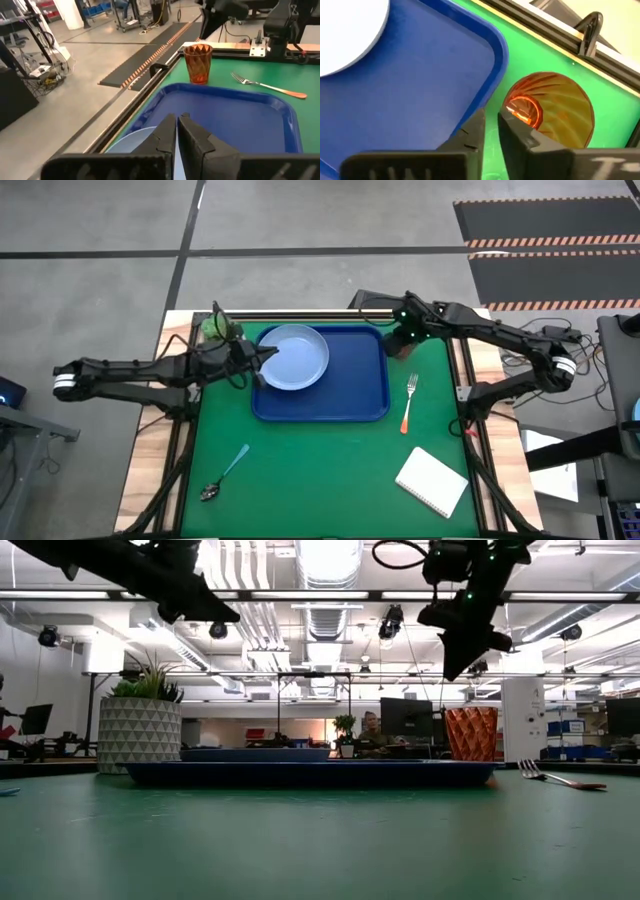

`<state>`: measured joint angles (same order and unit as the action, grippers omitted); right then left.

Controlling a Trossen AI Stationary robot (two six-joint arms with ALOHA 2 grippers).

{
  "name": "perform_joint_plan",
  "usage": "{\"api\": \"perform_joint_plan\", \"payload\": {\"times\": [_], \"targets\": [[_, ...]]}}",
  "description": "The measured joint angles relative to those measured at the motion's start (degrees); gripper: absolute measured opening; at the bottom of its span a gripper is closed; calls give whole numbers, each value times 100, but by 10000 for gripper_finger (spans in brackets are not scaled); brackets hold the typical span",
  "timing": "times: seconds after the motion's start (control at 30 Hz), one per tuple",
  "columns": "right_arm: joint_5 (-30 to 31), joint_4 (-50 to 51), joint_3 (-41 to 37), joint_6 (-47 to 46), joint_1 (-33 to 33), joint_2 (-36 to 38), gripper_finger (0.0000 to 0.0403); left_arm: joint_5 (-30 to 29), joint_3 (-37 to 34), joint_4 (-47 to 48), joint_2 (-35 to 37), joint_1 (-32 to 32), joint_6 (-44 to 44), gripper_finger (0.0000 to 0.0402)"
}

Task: Pick and place plate/cup/fork/spoon on tray
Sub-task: Put the orange glass on the blue serving tray

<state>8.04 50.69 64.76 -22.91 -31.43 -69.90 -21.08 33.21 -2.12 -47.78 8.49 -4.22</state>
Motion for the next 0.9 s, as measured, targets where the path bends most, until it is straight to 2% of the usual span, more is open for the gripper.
{"api": "perform_joint_plan", "payload": {"times": [0.27, 0.43, 0.67, 0.9], "targets": [[84, -41, 4, -315, -98, -479, 136, -46, 16, -295, 131, 1, -394, 0], [100, -48, 35, -314, -143, -782, 170, -48, 13, -346, 128, 2, -711, 0], [100, -39, 37, -335, -152, -1116, 180, -54, 47, -388, 108, 0, -986, 0], [111, -32, 37, -350, -159, -1347, 165, -57, 17, -698, 104, 2, -1069, 0]]}}
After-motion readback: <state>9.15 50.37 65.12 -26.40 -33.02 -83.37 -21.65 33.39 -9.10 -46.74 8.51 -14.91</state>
